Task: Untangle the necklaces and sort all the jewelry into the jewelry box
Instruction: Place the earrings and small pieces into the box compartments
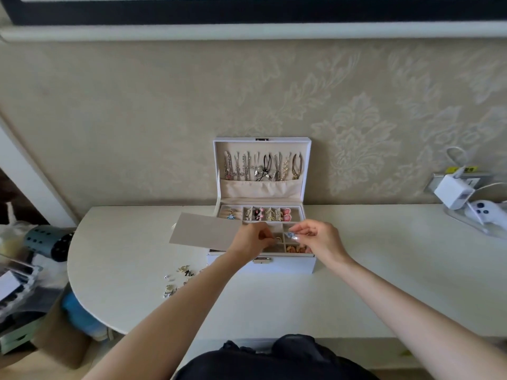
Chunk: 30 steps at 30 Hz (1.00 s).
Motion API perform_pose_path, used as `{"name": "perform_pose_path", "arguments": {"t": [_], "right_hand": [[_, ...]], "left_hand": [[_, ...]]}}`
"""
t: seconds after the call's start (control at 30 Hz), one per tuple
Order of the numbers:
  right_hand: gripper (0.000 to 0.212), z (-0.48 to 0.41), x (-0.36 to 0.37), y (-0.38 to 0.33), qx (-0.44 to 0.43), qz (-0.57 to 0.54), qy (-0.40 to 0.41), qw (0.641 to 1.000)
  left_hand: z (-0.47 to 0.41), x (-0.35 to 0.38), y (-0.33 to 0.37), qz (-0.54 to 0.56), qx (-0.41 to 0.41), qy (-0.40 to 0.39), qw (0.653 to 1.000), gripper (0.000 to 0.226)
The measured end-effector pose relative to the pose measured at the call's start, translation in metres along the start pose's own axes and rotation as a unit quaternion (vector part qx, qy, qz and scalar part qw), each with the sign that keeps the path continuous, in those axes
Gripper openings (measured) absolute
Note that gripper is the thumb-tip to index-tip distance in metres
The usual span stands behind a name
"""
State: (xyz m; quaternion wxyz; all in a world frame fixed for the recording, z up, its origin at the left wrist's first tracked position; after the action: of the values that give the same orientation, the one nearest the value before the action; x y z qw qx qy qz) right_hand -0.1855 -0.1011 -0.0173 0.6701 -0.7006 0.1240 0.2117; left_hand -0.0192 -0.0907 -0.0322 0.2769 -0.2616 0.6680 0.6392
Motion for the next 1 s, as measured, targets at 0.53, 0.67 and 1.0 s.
{"name": "perform_pose_path", "arguments": {"t": [0.53, 0.67, 1.0], "right_hand": [[0.025, -0.009, 0.018, 0.000, 0.002, 0.001, -0.006, 1.000], [0.032, -0.010, 0.025, 0.001, 0.002, 0.004, -0.013, 1.000], [0.021, -0.011, 0.038, -0.008, -0.019, 0.029, -0.034, 0.999]], "left_hand": [[-0.004, -0.002, -0.004, -0.079, 0.034, 0.013, 0.996, 0.013], [-0.004, -0.003, -0.004, -0.085, 0.036, 0.005, 0.996, 0.014], [0.004, -0.027, -0.012, -0.052, 0.039, 0.059, 0.996, 0.009]]}}
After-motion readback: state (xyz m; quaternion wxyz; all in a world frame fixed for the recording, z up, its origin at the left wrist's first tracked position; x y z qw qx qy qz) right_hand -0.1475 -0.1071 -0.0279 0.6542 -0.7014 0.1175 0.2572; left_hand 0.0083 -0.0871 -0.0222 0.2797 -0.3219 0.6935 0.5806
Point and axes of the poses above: each hand's wrist, its own z-axis away from the middle knuckle, its own x-axis out of the palm, y = z × x, the point moved 8 cm from there along -z, towards the middle knuckle, and after that the axes turned 2 degrees about x, right-handed, at the moved point
